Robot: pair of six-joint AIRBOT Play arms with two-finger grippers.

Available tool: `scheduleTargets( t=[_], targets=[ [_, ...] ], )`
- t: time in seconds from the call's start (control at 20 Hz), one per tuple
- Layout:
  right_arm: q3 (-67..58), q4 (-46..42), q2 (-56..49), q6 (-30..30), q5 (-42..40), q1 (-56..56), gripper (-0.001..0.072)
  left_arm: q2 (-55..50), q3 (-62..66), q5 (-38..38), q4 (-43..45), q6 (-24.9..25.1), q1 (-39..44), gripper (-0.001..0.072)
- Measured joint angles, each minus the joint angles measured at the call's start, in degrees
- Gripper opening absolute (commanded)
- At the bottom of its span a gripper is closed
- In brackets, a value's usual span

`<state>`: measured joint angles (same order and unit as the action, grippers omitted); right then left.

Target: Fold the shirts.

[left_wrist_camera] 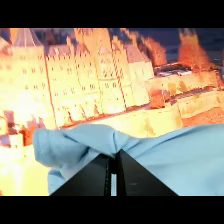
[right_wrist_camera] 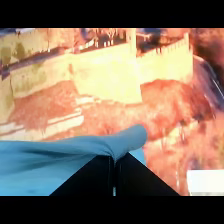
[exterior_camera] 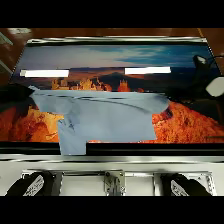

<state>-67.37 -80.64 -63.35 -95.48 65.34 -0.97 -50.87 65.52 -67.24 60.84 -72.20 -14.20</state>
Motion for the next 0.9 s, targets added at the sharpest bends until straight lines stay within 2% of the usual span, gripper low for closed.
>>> scheduleTargets(
  t=[0.25,0.35,0.4,0.45,0.5,0.55,0.65,0.7,0.75,0.85,0.9],
  targets=[
    [1.4,3.8,-10.9,-2.8,-20.0,0.0,0.006,-14.3,-3.8,10.1,-10.7,1.5,0.0,0.0042],
    [1.6,4.7,-13.8,-5.1,-24.7,0.0,0.0068,-19.3,-4.2,13.1,-14.5,2.2,0.5,0.0047],
    [1.6,5.1,-15.1,-6.1,-26.1,0.0,0.0102,-21.5,-4.3,14.0,-15.8,2.4,1.0,0.0119],
    [1.6,5.9,-16.5,-6.9,-27.3,0.0,0.0263,-23.9,-4.5,14.8,-16.7,2.6,1.7,0.0398],
    [1.7,6.2,-17.5,-7.4,-28.2,0.0,0.0526,-25.8,-4.5,15.4,-16.8,2.6,2.1,0.0693],
    [1.7,7.1,-18.3,-7.7,-28.8,-0.1,0.0626,-27.6,-4.5,15.8,-17.6,1.8,2.5,0.0718],
    [1.6,9.3,-18.6,-7.8,-28.3,0.0,0.0626,-29.7,-4.4,13.0,-18.3,0.4,2.4,0.069],
    [1.5,9.8,-18.0,-7.0,-27.4,-0.4,0.0625,-30.3,-4.0,11.0,-17.2,-0.5,1.2,0.0572],
    [1.4,8.9,-16.9,-5.5,-26.1,-1.1,0.0625,-30.6,-3.7,8.6,-15.5,-1.5,-0.5,0.051],
    [1.2,5.8,-14.3,-3.0,-21.5,-3.1,0.0624,-30.4,-3.3,1.3,-11.2,-2.9,-4.6,0.0505],
    [1.2,4.1,-12.9,-2.1,-17.8,-4.7,0.0624,-30.0,-3.3,-2.1,-8.8,-3.5,-6.7,0.0549]
  ],
)
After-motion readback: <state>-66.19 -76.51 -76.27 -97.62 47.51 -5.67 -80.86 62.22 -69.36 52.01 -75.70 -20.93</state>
